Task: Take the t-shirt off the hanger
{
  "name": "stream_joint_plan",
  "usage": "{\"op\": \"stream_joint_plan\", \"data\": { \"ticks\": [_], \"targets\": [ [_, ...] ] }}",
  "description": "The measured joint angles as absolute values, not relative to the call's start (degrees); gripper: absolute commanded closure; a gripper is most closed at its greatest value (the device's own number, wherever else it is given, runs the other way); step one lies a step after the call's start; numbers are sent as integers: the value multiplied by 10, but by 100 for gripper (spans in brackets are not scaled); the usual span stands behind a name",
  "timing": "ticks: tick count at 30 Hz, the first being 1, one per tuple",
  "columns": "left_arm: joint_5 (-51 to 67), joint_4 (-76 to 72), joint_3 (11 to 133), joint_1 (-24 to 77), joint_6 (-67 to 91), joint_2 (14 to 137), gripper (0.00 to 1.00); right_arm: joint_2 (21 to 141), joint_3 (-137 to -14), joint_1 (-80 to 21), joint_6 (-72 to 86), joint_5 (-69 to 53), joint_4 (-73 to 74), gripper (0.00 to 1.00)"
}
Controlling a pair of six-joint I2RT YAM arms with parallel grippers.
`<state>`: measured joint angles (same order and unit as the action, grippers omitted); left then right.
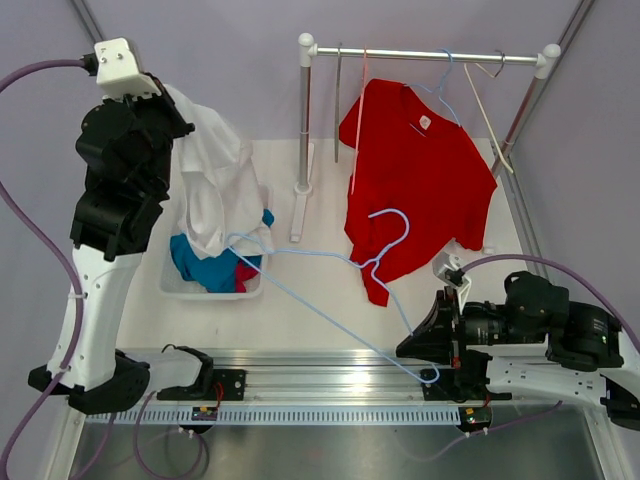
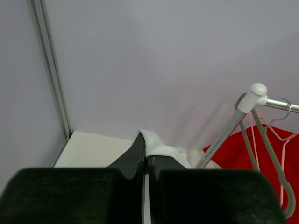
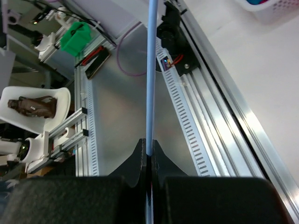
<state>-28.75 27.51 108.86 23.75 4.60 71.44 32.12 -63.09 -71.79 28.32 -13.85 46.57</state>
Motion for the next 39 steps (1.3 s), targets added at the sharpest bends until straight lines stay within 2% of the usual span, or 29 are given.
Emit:
{"op": "stream_joint_plan", "data": {
  "ticks": [4, 8, 15, 20, 26, 33, 36, 37, 39],
  "targets": [
    [-257, 304, 1089, 199, 83, 712, 100, 306, -640, -718, 269, -152, 448, 100],
    [-244, 317, 1105, 171, 98, 711, 100, 314, -683, -718, 251, -116, 443, 100],
    [-227, 305, 1134, 108, 133, 715, 100, 358, -773, -718, 242, 93, 464, 100],
    [-197, 253, 940, 68, 177, 662, 100, 425, -797, -718, 244, 270, 514, 100],
    [-180, 242, 715, 60, 214, 636, 100, 473, -796, -718, 243, 387, 555, 100],
    [-141, 232, 589, 58, 262, 620, 99, 526, -839, -689, 235, 478, 588, 100],
    [-115, 229, 571, 58, 282, 619, 82, 578, -853, -640, 227, 485, 590, 100],
    [-106, 226, 566, 57, 288, 615, 61, 591, -852, -626, 222, 483, 592, 100],
    [-89, 224, 551, 56, 301, 600, 36, 615, -845, -594, 210, 472, 587, 100]
  ]
}}
